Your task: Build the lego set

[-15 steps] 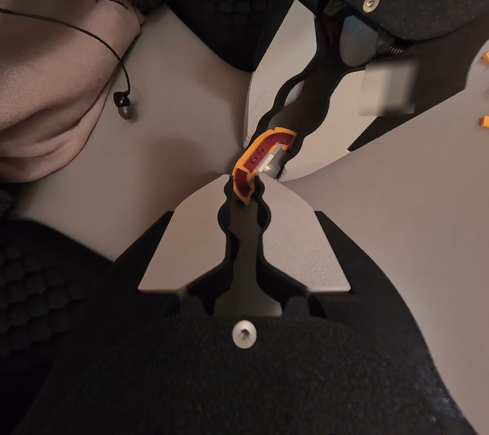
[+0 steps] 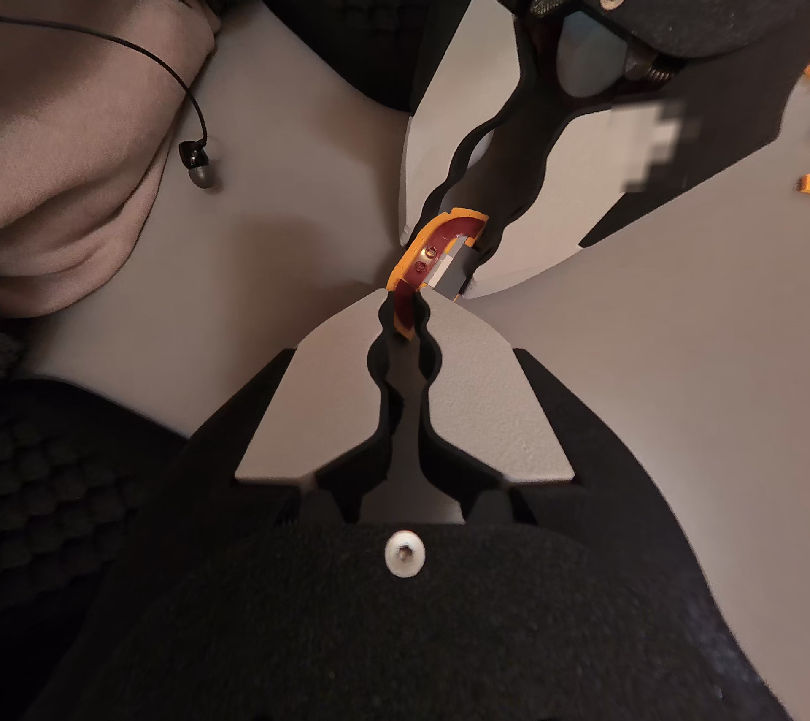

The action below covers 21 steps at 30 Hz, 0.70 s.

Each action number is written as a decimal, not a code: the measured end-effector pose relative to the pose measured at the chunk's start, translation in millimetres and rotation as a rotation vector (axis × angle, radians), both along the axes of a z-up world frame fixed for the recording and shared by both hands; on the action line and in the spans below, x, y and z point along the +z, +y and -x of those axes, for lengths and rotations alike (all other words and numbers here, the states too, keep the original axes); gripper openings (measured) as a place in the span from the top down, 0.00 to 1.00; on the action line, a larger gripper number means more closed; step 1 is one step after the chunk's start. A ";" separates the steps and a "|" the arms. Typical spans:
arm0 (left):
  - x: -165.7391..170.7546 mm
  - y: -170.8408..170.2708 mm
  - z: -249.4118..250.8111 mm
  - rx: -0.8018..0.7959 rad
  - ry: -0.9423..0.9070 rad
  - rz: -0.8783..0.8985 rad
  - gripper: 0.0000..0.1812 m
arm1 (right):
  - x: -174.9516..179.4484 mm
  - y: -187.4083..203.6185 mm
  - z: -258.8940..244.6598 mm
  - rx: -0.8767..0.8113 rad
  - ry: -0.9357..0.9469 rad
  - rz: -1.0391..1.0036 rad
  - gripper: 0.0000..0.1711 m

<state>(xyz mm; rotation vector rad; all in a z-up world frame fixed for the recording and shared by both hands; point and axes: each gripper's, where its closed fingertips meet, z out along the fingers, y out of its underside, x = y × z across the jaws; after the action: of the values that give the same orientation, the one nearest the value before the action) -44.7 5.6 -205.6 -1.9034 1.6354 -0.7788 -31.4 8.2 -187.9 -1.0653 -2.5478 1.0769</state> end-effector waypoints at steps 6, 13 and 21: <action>-0.2 -0.3 0.0 0.005 0.007 -0.011 0.83 | -0.6 0.1 0.6 -0.004 -0.003 -0.010 0.95; 4.8 2.3 0.2 0.022 -0.031 -0.009 0.83 | 11.7 4.5 1.2 -0.025 0.054 -0.015 0.92; 7.9 2.1 0.3 0.030 -0.038 -0.004 0.83 | 20.0 4.8 0.0 -0.070 0.104 -0.057 0.92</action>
<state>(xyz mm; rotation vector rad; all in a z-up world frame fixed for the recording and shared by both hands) -45.0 7.7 -197.7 -1.8945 1.5808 -0.7937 -31.4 13.0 -167.9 -1.0471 -2.4271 1.0080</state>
